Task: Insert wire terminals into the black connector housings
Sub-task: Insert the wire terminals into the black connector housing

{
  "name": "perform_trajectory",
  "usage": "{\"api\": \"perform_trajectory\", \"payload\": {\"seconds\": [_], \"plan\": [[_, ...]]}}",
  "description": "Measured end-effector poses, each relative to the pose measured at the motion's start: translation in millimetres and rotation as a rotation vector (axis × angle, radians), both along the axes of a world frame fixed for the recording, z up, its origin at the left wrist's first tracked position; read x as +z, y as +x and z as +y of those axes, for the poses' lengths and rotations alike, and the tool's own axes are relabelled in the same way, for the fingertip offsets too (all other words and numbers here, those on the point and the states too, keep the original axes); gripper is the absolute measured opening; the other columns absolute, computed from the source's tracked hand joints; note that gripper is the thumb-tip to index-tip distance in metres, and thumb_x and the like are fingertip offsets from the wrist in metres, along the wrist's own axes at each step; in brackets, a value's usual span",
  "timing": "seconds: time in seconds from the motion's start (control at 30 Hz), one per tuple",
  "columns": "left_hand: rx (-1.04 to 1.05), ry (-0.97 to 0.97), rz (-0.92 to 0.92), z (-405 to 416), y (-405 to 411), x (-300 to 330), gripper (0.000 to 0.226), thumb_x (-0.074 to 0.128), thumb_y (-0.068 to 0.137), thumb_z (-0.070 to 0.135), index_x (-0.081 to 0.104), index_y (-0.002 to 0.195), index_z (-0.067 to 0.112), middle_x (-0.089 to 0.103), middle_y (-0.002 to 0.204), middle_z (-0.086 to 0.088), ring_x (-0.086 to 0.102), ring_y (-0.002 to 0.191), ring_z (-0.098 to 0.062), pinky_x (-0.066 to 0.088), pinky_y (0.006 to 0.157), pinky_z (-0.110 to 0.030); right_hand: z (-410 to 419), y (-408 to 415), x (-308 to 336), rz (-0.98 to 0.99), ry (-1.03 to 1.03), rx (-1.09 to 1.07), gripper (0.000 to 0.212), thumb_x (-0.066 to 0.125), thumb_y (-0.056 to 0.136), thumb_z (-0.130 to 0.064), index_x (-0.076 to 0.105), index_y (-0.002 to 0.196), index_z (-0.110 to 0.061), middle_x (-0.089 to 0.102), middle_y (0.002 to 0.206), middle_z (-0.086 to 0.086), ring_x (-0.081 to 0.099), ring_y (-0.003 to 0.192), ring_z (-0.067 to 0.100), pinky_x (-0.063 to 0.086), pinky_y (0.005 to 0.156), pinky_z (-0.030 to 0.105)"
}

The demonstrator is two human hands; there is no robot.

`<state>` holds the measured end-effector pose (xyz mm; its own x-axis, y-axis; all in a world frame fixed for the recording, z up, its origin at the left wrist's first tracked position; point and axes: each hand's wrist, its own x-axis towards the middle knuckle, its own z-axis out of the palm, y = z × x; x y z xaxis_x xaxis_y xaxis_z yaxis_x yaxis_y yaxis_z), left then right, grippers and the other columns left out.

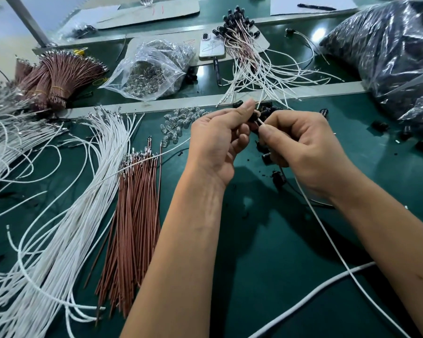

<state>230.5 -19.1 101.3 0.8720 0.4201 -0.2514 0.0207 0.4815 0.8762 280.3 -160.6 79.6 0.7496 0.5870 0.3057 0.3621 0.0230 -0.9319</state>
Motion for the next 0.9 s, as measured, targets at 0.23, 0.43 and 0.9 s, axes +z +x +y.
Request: {"api": "perform_trajectory", "payload": {"seconds": [0.23, 0.43, 0.9], "plan": [[0.042, -0.028, 0.018, -0.5, -1.0, 1.0, 0.014, 0.077, 0.084, 0.009, 0.069, 0.075, 0.004, 0.063, 0.058, 0.001, 0.048, 0.045, -0.001, 0.039, 0.038, -0.01, -0.7, -4.0, 0.6, -0.05, -0.037, 0.013, 0.031, 0.06, 0.097, -0.019, 0.061, 0.08, 0.006, 0.042, 0.064, 0.026, 0.035, 0.056, 0.021, 0.028, 0.049, 0.037], [0.067, 0.03, -0.014, 4.2, -2.2, 1.4, 0.012, 0.079, 0.082, 0.005, 0.069, 0.075, 0.001, 0.066, 0.061, -0.002, 0.049, 0.045, -0.003, 0.04, 0.039, -0.012, -1.1, -4.0, -2.2, -0.083, -0.061, 0.017, 0.028, 0.06, 0.099, -0.017, 0.062, 0.079, 0.002, 0.044, 0.06, 0.005, 0.035, 0.053, 0.007, 0.03, 0.049, 0.019], [0.036, 0.161, -0.039, 19.6, -7.3, -2.8, 0.012, 0.08, 0.084, 0.01, 0.068, 0.08, 0.011, 0.065, 0.066, 0.0, 0.054, 0.054, -0.008, 0.048, 0.054, -0.017, 9.8, -0.2, 6.1, -0.193, -0.221, -0.076, 0.035, 0.061, 0.103, -0.037, 0.071, 0.08, -0.013, 0.058, 0.06, 0.008, 0.045, 0.053, 0.019, 0.038, 0.052, 0.039]]}}
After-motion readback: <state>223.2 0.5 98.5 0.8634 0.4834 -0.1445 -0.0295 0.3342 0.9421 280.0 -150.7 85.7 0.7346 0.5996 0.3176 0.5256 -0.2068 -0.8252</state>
